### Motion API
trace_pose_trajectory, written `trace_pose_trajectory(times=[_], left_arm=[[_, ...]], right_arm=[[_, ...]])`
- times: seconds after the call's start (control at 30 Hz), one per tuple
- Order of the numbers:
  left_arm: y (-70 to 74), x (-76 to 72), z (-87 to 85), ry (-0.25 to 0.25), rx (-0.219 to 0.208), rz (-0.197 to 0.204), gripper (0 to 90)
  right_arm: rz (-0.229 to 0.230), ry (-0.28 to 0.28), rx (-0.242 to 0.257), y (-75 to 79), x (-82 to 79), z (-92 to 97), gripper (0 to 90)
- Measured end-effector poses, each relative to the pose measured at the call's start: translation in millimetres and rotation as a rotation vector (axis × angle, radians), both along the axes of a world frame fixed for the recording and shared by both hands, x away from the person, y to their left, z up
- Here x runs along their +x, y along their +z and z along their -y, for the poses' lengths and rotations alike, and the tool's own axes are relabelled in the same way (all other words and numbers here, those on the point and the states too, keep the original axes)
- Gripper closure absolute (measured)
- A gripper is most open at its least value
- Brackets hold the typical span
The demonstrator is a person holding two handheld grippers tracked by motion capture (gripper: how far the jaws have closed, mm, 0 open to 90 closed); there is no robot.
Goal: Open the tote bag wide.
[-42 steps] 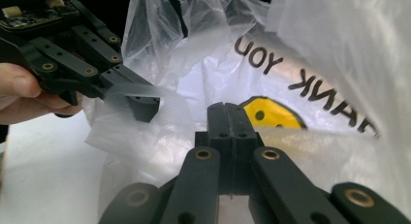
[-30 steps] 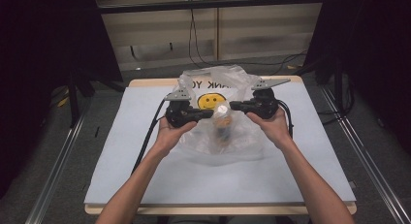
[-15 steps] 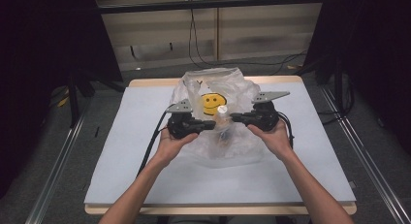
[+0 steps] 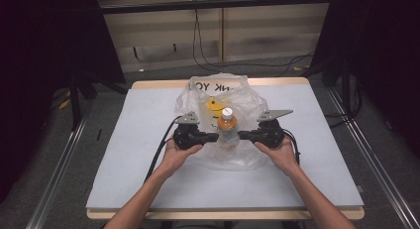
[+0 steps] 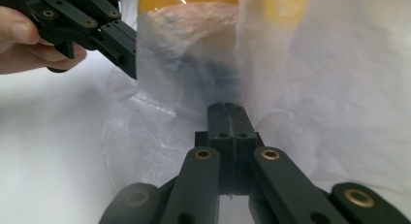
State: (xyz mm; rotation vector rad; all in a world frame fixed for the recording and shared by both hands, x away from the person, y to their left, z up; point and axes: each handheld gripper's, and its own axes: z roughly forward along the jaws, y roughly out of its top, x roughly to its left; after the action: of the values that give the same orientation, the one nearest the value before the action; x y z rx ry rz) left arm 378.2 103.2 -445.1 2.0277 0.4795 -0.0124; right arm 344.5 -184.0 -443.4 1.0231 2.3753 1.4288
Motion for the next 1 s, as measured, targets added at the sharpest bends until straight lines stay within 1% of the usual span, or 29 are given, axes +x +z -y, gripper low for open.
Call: trace_pose_trajectory(times=[0.03, 0.07, 0.13, 0.17, 0.2, 0.27, 0.3, 0.37, 0.4, 0.43, 0.5, 0.53, 0.57, 0.63, 0.67, 0.7, 0.73, 0.77, 0.8, 0.83, 0.87, 0.9, 0.93, 0.97, 1.0], left_arm=[[-1.5, 0.1, -0.6, -0.001, 0.010, 0.001, 90.0], [-2.6, 0.4, -1.1, -0.002, 0.014, 0.003, 90.0], [-7.2, 1.7, -3.7, 0.006, 0.014, -0.006, 90.0], [-10.2, 2.0, -3.7, 0.009, 0.015, -0.011, 90.0], [-13.2, 2.5, -3.9, 0.007, 0.030, -0.015, 90.0], [-20.2, 2.6, -2.9, 0.004, 0.037, -0.027, 90.0], [-22.9, 2.8, -2.3, -0.002, 0.056, -0.025, 90.0], [-26.6, 2.7, 0.8, -0.012, 0.070, -0.013, 90.0], [-28.1, 3.2, 1.5, -0.012, 0.081, -0.020, 90.0], [-30.7, 3.8, 2.4, -0.011, 0.079, -0.028, 90.0], [-35.3, 2.2, 3.8, -0.010, 0.109, -0.030, 90.0], [-38.1, 0.6, 4.5, -0.016, 0.107, -0.043, 90.0], [-39.4, -1.4, 4.8, -0.028, 0.133, -0.041, 90.0], [-38.3, -3.7, 4.1, -0.032, 0.128, -0.036, 90.0], [-36.2, -5.0, 3.4, -0.032, 0.119, -0.037, 90.0], [-33.9, -6.5, 2.8, -0.034, 0.100, -0.038, 90.0], [-30.2, -8.2, 1.7, -0.032, 0.093, -0.035, 90.0], [-26.4, -10.0, 0.2, -0.045, 0.083, -0.033, 90.0], [-22.3, -12.7, -1.3, -0.044, 0.070, -0.028, 90.0], [-22.3, -12.7, -1.3, -0.044, 0.070, -0.028, 90.0], [-13.6, -20.7, -4.5, -0.052, 0.059, -0.009, 90.0], [-13.6, -20.7, -4.5, -0.052, 0.059, -0.009, 90.0], [-4.6, -29.6, -10.4, -0.057, 0.042, 0.013, 90.0], [-2.1, -32.2, -12.5, -0.051, 0.027, 0.017, 90.0], [-2.1, -32.2, -12.5, -0.051, 0.027, 0.017, 90.0]], right_arm=[[-0.001, -0.005, 0.014, -0.3, 0.4, 1.8, 90.0], [-0.008, -0.013, 0.041, -0.6, 1.0, 4.9, 90.0], [-0.018, -0.026, 0.063, -3.6, 1.4, 9.6, 90.0], [-0.029, -0.032, 0.047, -9.2, 1.4, 11.8, 90.0], [-0.043, -0.036, 0.035, -13.9, 1.3, 12.9, 90.0], [-0.071, -0.043, 0.016, -23.2, 1.2, 14.3, 90.0], [-0.082, -0.042, 0.008, -27.5, 1.3, 14.7, 90.0], [-0.088, -0.039, -0.010, -33.6, 1.8, 13.6, 90.0], [-0.091, -0.038, -0.015, -35.8, 2.3, 12.8, 90.0], [-0.094, -0.034, -0.016, -37.7, 2.3, 11.8, 90.0], [-0.100, -0.019, -0.024, -40.7, 1.8, 8.7, 90.0], [-0.096, -0.012, -0.029, -41.3, 0.7, 7.4, 90.0], [-0.093, -0.002, -0.026, -40.8, -0.4, 6.3, 90.0], [-0.073, -0.002, -0.024, -36.3, -3.5, 5.9, 90.0], [-0.066, -0.003, -0.013, -33.2, -5.1, 6.9, 90.0], [-0.052, -0.004, -0.003, -29.7, -6.9, 8.2, 90.0], [-0.045, -0.012, 0.009, -25.6, -9.4, 9.8, 90.0], [-0.038, -0.013, 0.022, -21.6, -11.6, 11.7, 90.0], [-0.030, -0.018, 0.033, -17.4, -14.4, 13.0, 90.0], [-0.019, -0.021, 0.041, -13.3, -17.3, 14.1, 90.0], [-0.009, -0.020, 0.049, -9.1, -20.8, 15.2, 90.0], [0.004, -0.014, 0.060, -5.1, -23.9, 15.8, 90.0], [0.013, -0.013, 0.061, -1.1, -27.7, 15.8, 90.0], [0.025, -0.009, 0.062, 3.6, -31.9, 16.1, 90.0], [0.025, -0.009, 0.062, 3.6, -31.9, 16.1, 90.0]])
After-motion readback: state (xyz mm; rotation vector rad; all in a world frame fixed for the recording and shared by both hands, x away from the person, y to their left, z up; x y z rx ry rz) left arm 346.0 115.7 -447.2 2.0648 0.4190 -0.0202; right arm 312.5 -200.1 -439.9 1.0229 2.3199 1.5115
